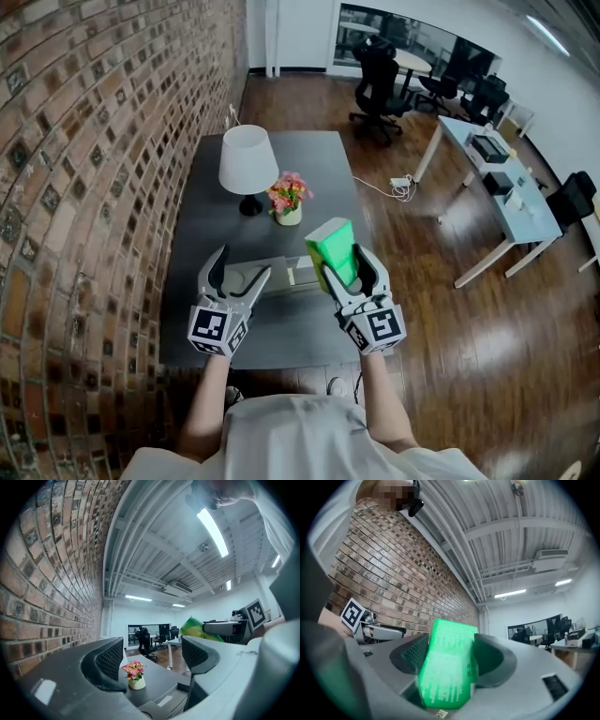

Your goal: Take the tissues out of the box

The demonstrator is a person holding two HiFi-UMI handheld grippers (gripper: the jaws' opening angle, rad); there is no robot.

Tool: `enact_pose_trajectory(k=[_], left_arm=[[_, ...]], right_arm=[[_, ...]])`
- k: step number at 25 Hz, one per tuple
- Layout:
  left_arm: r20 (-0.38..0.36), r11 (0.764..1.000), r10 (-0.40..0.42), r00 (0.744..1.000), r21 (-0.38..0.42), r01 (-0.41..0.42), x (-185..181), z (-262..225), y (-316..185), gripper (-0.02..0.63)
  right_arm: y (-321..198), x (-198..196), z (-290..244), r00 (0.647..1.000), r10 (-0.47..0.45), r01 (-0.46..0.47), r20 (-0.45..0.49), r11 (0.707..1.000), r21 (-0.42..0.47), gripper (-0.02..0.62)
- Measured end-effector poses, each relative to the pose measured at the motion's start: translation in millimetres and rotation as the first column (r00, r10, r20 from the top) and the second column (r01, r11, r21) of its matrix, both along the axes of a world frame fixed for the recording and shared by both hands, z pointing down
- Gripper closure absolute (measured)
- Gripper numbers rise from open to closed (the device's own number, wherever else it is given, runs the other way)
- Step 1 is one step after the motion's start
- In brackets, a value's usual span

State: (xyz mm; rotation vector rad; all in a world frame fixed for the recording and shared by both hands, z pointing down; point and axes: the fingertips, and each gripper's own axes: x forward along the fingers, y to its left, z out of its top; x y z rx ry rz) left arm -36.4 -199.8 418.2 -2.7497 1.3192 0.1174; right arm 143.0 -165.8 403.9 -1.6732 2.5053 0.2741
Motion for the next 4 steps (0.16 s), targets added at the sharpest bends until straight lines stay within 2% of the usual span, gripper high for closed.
enact_pose_trajectory(k=[2, 4], left_arm=[[0.001, 1.0, 0.0, 1.0, -0.003, 0.0, 0.0, 1.4, 0.5, 0.23], [0.003, 1.0, 0.0, 1.0, -0.007, 0.0, 0.4, 3.1, 1.5, 0.23]], right_arm=[[1.2, -0.4, 6.1, 1.0, 0.0, 0.0, 0.01, 1.0, -0.002, 0.296], [3.7, 0.1, 10.9, 1.0, 0.004, -0.005, 0.021, 1.0, 0.003, 0.419]])
